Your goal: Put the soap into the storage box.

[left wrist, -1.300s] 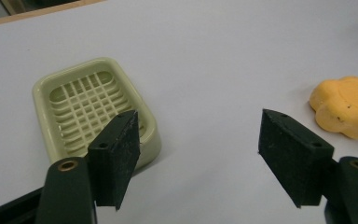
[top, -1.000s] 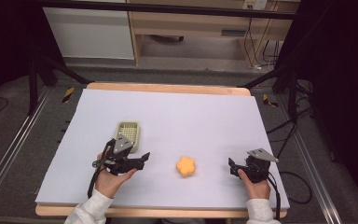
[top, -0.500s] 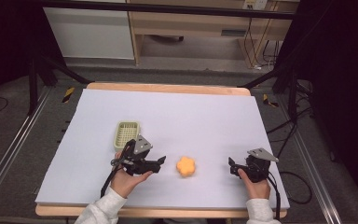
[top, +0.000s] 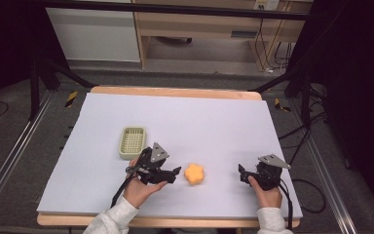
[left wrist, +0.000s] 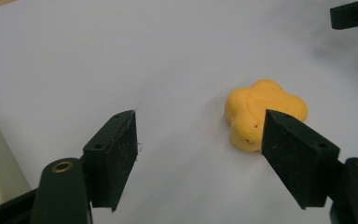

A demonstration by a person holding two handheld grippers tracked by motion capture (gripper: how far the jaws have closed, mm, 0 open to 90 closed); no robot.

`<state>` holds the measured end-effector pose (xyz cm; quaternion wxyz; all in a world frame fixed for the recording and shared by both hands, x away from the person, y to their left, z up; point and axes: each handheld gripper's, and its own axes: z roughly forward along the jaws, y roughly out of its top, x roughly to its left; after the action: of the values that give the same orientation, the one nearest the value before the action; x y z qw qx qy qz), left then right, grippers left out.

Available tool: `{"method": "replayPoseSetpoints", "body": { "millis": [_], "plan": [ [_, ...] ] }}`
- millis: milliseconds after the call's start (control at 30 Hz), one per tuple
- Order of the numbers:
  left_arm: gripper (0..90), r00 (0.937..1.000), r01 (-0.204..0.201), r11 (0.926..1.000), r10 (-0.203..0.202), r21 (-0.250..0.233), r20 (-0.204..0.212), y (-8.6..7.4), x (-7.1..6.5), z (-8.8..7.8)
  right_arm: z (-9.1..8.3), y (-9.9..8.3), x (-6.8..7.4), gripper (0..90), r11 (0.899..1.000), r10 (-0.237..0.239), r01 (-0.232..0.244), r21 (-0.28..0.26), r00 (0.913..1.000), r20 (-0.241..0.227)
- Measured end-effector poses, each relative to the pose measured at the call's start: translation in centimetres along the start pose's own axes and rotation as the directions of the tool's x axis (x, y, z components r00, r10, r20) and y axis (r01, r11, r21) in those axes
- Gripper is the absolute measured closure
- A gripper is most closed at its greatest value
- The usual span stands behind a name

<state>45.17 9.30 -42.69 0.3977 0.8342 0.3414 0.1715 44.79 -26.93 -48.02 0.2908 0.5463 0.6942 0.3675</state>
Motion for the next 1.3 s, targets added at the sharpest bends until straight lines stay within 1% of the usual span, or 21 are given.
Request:
{"method": "replayPoseSetpoints", "body": {
  "millis": [200,433,467,833,933,1300],
  "plan": [
    [26.7,0.9999,-0.008,1.0,0.008,0.002,0.009,0.3,-0.4,0.2,0.1,0.0,0.0,4.6,1.0,-0.002,0.002,0.002,1.0,-0.001],
    [26.3,0.9993,-0.025,0.9994,0.025,0.021,0.028,0.7,-1.1,1.0,0.0,0.1,0.1,4.5,1.0,0.0,0.0,0.002,1.0,-0.003],
    [26.3,0.999,-0.036,0.9989,0.035,0.03,0.029,0.7,-1.4,1.3,0.0,0.1,0.1,4.6,1.0,0.0,0.0,0.002,1.0,-0.004],
    [26.3,0.9971,-0.057,0.9977,0.056,0.035,0.052,1.4,-2.4,2.1,0.1,0.1,0.1,4.6,1.0,0.001,-0.001,0.003,1.0,-0.004],
    [25.2,0.9962,-0.063,0.9967,0.06,0.051,0.063,1.6,-2.7,2.5,0.1,0.1,0.1,4.7,1.0,0.001,-0.001,0.002,1.0,-0.005],
    [22.9,0.9939,-0.085,0.9928,0.079,0.084,0.077,2.0,-3.3,3.5,0.1,0.1,0.1,4.7,1.0,-0.001,0.001,0.005,1.0,-0.006]
  ]
}}
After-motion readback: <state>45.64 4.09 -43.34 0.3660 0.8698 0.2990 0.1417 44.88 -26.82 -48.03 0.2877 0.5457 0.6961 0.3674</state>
